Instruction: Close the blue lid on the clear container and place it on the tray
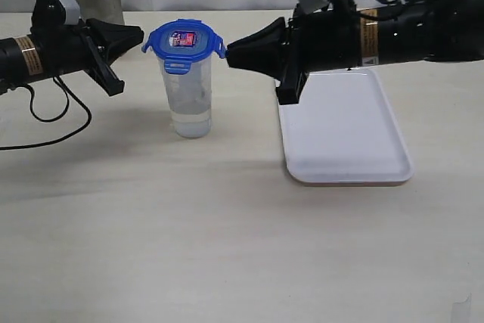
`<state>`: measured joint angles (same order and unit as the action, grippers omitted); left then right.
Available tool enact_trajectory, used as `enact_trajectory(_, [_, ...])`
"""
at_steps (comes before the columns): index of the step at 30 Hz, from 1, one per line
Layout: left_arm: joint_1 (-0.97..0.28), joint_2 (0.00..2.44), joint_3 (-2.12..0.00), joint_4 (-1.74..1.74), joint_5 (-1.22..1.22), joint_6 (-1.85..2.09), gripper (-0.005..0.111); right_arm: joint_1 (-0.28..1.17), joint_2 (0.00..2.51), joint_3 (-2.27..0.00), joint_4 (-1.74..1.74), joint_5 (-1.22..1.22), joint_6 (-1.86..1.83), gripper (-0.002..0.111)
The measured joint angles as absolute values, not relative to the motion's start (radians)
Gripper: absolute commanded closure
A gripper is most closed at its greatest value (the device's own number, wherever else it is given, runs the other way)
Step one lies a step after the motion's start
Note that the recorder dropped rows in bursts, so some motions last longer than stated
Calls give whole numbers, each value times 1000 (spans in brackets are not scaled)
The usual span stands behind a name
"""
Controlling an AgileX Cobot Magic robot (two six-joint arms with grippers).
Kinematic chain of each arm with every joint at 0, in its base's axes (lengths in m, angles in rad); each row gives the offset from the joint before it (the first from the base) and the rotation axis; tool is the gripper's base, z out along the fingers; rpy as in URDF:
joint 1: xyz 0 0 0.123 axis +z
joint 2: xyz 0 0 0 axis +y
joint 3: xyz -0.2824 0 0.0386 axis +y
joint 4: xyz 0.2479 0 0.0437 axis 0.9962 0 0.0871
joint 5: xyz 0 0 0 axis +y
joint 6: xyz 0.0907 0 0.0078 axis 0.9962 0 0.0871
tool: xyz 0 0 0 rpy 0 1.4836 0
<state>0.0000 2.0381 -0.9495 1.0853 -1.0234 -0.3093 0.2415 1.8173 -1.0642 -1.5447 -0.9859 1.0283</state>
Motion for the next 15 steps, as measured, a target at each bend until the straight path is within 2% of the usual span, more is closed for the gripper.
enact_trajectory(7, [0,2038,-949,1119,-1089,-309,107,314,1830,-1086,-1605,-915,1082,104])
enact_trajectory(15, [0,2038,-949,1132,-1093,-317,107,315,1900,-1086,-1437,-832,1001,104])
